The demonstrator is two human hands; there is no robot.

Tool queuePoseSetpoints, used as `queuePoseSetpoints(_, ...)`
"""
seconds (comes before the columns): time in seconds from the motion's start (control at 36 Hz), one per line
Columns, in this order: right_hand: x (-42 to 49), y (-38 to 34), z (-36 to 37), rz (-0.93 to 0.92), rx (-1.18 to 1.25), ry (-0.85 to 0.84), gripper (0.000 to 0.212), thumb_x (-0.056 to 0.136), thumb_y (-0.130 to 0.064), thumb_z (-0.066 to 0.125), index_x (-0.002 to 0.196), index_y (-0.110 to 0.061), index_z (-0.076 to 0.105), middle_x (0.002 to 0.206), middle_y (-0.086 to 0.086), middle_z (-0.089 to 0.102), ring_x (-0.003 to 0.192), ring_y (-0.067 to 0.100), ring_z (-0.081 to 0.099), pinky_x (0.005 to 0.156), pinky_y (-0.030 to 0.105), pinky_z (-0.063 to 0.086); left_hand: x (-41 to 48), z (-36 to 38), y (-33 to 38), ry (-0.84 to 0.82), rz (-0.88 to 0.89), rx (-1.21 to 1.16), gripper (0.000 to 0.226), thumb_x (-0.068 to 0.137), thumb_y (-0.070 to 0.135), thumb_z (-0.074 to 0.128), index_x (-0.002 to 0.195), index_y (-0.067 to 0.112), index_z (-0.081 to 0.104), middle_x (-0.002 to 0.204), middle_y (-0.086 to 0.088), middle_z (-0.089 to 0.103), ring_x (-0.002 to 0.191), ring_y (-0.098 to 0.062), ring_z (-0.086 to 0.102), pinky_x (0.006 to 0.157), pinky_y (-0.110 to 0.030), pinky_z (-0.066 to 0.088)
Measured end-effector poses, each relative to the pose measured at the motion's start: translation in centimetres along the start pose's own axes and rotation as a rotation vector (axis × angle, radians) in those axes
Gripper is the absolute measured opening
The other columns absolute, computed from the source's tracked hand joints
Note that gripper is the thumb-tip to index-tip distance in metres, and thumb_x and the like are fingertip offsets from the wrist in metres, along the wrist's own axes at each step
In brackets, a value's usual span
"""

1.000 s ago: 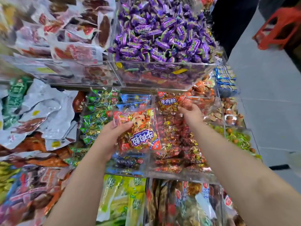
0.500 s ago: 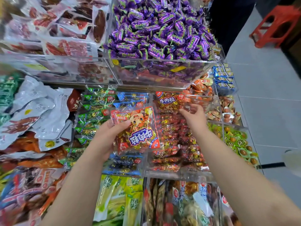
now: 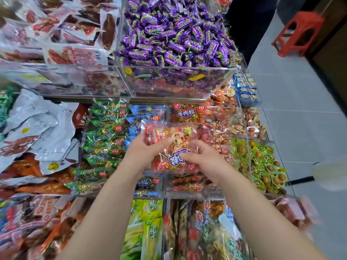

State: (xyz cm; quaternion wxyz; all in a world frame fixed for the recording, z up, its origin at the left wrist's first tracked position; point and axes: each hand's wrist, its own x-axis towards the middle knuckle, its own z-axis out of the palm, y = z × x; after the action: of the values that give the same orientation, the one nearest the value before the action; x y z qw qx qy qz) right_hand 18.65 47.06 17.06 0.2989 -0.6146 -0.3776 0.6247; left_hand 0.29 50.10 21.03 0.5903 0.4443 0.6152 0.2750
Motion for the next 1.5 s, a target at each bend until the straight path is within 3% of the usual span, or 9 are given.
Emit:
queuePoseSetpoints(0.11, -0.1, -0.3, -1.7, -0.012, 0.241, 0.071, 0.094, 0.048, -0.040, 0.088, 0.130, -0.022, 0.048, 0.135, -0.004, 0.050, 0.120, 0.026, 0.054, 0.098, 0.053, 0.045, 0.2, -0.8, -0.1, 0.106, -0.026, -0.082, 0.116, 0.039, 0.084, 0.067, 0.135, 0.022, 0.051, 0.136, 0.001, 0.056, 0.122, -0.021, 0.053, 0.102, -0.046, 0.042)
queuePoseSetpoints(0.28, -0.6, -1.1, -5.0, 0.010, 0.159, -0.003, 0.071, 0.071, 0.004, 0.071, 0.133, -0.015, 0.044, 0.117, 0.006, 0.060, 0.094, 0.022, 0.068, 0.078, 0.036, 0.057, 0.6, -2.9, -0.7, 0.169, -0.002, -0.211, 0.051, 0.062, 0.047, 0.080, 0.106, 0.023, 0.066, 0.105, -0.007, 0.073, 0.099, -0.034, 0.068, 0.093, -0.060, 0.048)
queuePoseSetpoints(0.36, -1.0, -1.9, -6.1, -0.061, -0.119, 0.078, 0.060, 0.072, -0.003, 0.075, 0.125, -0.023, 0.053, 0.116, -0.003, 0.063, 0.092, 0.018, 0.069, 0.084, 0.036, 0.056, 1.4, -3.8, -1.2, 0.210, -0.001, -0.231, 0.021, 0.079, 0.032, 0.075, 0.096, 0.025, 0.065, 0.099, -0.007, 0.074, 0.094, -0.033, 0.069, 0.091, -0.060, 0.049)
queuePoseSetpoints(0.5, -0.2, -3.8, -6.9, -0.287, -0.179, 0.356, 0.026, 0.073, -0.016, 0.079, 0.088, -0.033, 0.066, 0.082, -0.013, 0.070, 0.067, 0.000, 0.064, 0.054, 0.012, 0.047, 1.7, -4.1, -1.4, 0.210, 0.005, -0.243, 0.015, 0.083, 0.027, 0.073, 0.095, 0.023, 0.065, 0.096, -0.005, 0.075, 0.094, -0.031, 0.069, 0.094, -0.056, 0.049)
queuePoseSetpoints(0.69, 3.4, -4.7, -2.9, -0.488, -0.744, 0.301, 0.015, 0.081, -0.026, 0.071, 0.088, -0.037, 0.064, 0.088, -0.024, 0.062, 0.079, -0.003, 0.056, 0.076, 0.021, 0.046, 1.7, -3.6, -1.5, 0.173, 0.012, -0.224, 0.020, 0.083, 0.028, 0.072, 0.100, 0.020, 0.065, 0.093, -0.003, 0.076, 0.091, -0.027, 0.071, 0.092, -0.053, 0.051)
queuePoseSetpoints(0.89, 4.8, -1.9, -3.7, -0.351, -1.260, 0.288, 0.073, 0.075, -0.017, 0.070, 0.137, -0.031, 0.035, 0.121, 0.008, 0.053, 0.106, 0.030, 0.055, 0.081, 0.037, 0.050, 1.9, -4.1, -2.0, 0.151, 0.021, -0.226, 0.010, 0.085, 0.027, 0.070, 0.094, 0.025, 0.066, 0.087, 0.002, 0.076, 0.082, -0.021, 0.073, 0.089, -0.051, 0.054)
queuePoseSetpoints(1.0, 4.3, -1.1, -5.9, -0.134, -1.131, 0.303, 0.072, 0.072, -0.014, 0.076, 0.133, -0.026, 0.042, 0.117, 0.007, 0.055, 0.095, 0.028, 0.060, 0.074, 0.035, 0.052, 2.0, -4.3, -2.3, 0.161, 0.019, -0.247, 0.009, 0.086, 0.025, 0.070, 0.094, 0.024, 0.065, 0.086, 0.002, 0.076, 0.080, -0.021, 0.073, 0.087, -0.051, 0.054)
queuePoseSetpoints(1.19, 4.5, -2.3, -7.0, -0.297, -0.507, 0.323, 0.022, 0.076, -0.020, 0.077, 0.076, -0.030, 0.057, 0.077, -0.006, 0.062, 0.068, 0.013, 0.059, 0.057, 0.025, 0.042, 2.0, -4.3, -2.4, 0.173, 0.005, -0.252, 0.012, 0.085, 0.024, 0.071, 0.094, 0.024, 0.064, 0.085, 0.002, 0.076, 0.082, -0.022, 0.073, 0.088, -0.052, 0.054)
queuePoseSetpoints(1.5, 8.9, -3.3, -4.9, -0.329, -0.218, 0.674, 0.050, 0.075, -0.026, 0.078, 0.106, -0.022, 0.040, 0.091, -0.007, 0.052, 0.080, 0.007, 0.052, 0.070, 0.019, 0.042, 2.1, -4.4, -2.5, 0.170, -0.031, -0.233, 0.022, 0.083, 0.028, 0.072, 0.102, 0.019, 0.065, 0.093, -0.003, 0.076, 0.092, -0.027, 0.071, 0.094, -0.054, 0.050)
